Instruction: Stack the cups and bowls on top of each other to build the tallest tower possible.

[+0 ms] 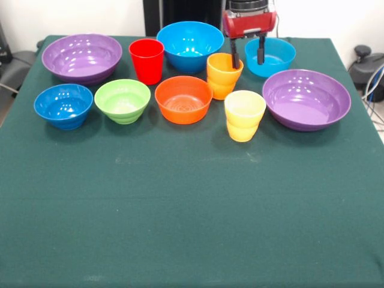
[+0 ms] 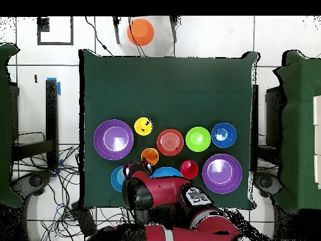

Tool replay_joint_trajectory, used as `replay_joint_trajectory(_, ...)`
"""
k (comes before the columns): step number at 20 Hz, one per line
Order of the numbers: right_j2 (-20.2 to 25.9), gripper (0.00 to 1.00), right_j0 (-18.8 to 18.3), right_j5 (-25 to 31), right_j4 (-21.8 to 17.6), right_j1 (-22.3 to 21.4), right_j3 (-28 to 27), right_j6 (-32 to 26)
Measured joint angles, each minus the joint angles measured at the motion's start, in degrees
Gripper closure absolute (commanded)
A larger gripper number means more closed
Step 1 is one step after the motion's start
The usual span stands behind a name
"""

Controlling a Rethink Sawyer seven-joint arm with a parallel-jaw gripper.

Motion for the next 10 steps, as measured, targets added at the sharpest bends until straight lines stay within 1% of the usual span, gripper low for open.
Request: replay_joint_trajectory(10,-0.1,0.0,0.4,-1.1,0.0,1.1,-1.2,0.0)
